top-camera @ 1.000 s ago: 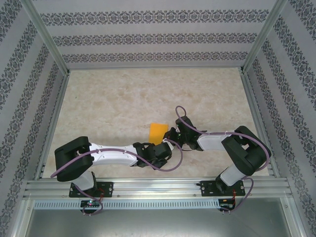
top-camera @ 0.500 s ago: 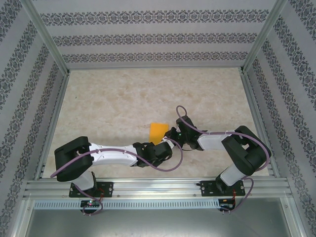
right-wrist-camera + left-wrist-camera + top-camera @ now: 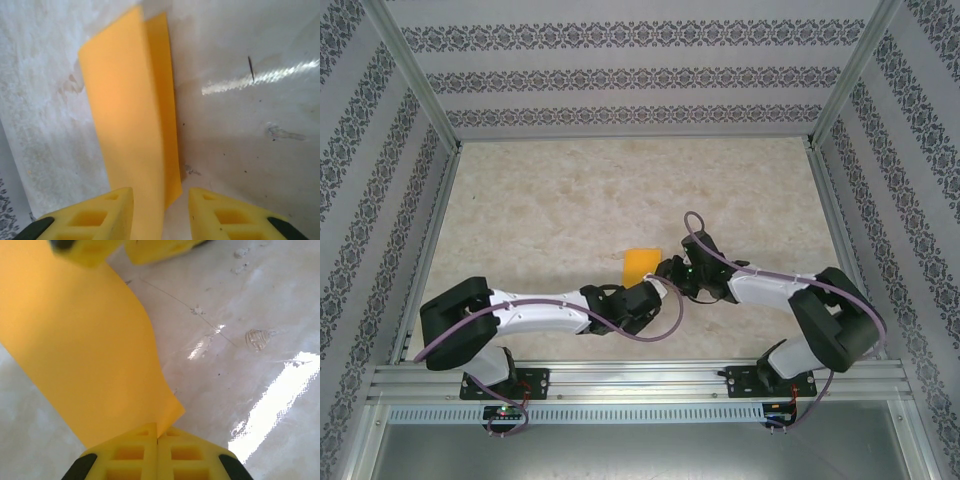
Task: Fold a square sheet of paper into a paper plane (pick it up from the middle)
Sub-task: Third fold the triangle at the center of the table.
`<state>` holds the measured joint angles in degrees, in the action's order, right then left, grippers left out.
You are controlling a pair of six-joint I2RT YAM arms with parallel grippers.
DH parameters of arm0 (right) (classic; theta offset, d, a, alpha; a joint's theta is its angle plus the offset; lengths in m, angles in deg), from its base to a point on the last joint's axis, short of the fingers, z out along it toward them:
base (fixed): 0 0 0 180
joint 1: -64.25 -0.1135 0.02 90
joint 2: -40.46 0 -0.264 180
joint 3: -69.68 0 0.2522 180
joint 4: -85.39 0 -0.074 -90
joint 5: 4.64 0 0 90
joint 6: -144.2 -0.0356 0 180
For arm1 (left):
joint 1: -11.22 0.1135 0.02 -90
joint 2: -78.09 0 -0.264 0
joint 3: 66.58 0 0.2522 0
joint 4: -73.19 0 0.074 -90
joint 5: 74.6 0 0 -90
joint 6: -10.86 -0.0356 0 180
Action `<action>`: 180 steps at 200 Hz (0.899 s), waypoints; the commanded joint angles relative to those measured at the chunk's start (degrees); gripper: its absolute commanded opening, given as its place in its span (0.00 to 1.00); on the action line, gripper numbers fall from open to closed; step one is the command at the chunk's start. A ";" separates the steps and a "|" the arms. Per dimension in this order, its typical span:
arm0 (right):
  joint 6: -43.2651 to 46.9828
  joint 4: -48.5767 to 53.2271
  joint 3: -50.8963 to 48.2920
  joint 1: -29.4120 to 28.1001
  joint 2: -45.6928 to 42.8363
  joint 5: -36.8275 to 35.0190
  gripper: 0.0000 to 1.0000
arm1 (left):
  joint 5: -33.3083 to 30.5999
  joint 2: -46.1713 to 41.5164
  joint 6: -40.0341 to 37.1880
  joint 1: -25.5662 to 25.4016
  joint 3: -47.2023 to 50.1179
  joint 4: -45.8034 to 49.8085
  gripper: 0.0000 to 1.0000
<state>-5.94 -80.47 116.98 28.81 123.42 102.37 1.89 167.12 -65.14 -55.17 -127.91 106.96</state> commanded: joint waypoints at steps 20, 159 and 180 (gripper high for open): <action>5.78 5.54 5.02 0.61 -2.54 -2.63 0.25 | 14.56 -2.21 1.38 5.38 1.77 -5.59 0.00; 14.70 10.06 18.87 0.15 18.90 1.52 0.11 | 25.18 -1.94 1.31 12.53 2.74 -5.51 0.00; 16.69 13.25 20.48 -0.11 20.75 0.15 0.11 | 26.57 -1.04 1.07 13.62 2.39 -4.85 0.00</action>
<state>6.65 -71.68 135.16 28.77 142.00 103.92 25.54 165.90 -64.72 -43.28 -125.97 103.57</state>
